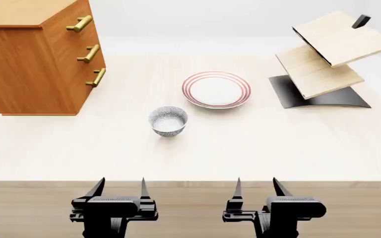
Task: Open the top drawer of the cabinet and put the bowl in it.
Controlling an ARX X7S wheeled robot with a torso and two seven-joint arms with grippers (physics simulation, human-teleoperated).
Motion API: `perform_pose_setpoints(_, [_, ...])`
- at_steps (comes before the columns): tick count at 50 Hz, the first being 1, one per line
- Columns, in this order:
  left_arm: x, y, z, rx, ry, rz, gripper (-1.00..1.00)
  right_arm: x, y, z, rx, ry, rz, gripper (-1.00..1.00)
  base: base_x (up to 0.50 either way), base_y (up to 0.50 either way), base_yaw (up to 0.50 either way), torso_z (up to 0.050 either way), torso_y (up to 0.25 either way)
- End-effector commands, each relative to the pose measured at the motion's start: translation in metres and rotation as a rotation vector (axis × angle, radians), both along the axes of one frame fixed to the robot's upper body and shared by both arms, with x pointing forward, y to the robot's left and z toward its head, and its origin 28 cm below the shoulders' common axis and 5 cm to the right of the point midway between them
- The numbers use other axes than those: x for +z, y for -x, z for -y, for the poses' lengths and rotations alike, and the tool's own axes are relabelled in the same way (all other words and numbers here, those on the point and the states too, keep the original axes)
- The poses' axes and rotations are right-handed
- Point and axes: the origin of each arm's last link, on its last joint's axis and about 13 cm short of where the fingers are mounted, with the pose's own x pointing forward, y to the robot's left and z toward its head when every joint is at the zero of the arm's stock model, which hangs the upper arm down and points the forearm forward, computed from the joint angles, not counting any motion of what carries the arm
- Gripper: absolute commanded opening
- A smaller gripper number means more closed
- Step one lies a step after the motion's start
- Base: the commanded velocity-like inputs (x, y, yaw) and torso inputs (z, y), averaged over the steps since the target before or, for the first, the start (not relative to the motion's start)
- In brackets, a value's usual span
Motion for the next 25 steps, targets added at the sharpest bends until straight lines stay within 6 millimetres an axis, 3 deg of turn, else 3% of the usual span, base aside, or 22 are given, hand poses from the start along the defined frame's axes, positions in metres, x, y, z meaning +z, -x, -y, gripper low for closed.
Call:
perform_pose_setpoints(1, [0.0,0.0001,0.0001,-0.002,0.004,-0.001,1.0,0.0,-0.0004,-0.0001,-0.007,0.006,-0.002,1.0,0.0,0.0,0.0,0.0,0.0])
perform_pose_setpoints(25, [0.0005,0.0007,-0.0007,-0.026,0.037,-0.014,1.0,0.0014,0.0001,0.0015,-0.031,0.003,0.005,1.0,0.0,0.0,0.0,0.049,0.0])
